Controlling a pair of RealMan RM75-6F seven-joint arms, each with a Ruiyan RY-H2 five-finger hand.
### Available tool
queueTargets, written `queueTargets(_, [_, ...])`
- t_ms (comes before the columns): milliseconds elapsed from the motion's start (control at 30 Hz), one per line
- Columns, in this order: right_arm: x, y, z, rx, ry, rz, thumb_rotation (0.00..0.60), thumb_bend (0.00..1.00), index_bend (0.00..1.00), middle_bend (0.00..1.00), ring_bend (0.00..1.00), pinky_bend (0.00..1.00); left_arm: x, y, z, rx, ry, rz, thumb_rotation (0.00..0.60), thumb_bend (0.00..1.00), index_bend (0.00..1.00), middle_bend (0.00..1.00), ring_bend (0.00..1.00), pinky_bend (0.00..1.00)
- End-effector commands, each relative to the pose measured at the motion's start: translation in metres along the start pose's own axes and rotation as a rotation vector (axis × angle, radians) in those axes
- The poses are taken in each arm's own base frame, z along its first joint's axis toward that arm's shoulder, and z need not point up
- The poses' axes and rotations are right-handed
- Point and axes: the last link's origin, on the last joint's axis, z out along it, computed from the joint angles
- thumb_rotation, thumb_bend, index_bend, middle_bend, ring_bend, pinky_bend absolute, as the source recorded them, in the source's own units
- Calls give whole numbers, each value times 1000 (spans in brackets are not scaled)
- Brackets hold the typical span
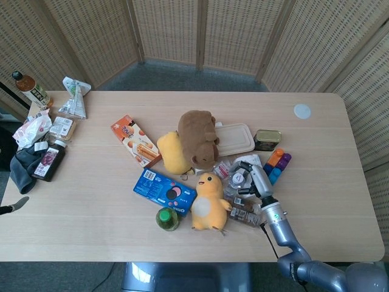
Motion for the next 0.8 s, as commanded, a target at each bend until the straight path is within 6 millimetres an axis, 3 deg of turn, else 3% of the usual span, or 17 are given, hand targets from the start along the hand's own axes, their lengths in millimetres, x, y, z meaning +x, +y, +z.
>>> queueTargets(33, [0, 0, 0, 8, 23, 6, 600, 58, 597, 720, 515, 762, 1, 0, 0, -1, 0, -5, 600, 0, 0, 0, 0, 0])
queueTargets(333, [8, -18, -1, 82, 77, 10, 600, 73, 660, 773, 550, 792, 1, 1, -2, -9, -8, -17, 600, 0, 0, 0, 0, 0])
queueTargets(633, [27, -66, 4, 191, 128, -7, 600, 79, 660, 778, 550, 792, 1, 3, -3, -22, -21, -30, 600, 0, 0, 0, 0, 0])
queueTargets(800, [38, -104, 10, 249, 152, -33, 600, 81, 659, 777, 550, 792, 2, 5, -5, -31, -31, -46, 600, 0, 0, 0, 0, 0])
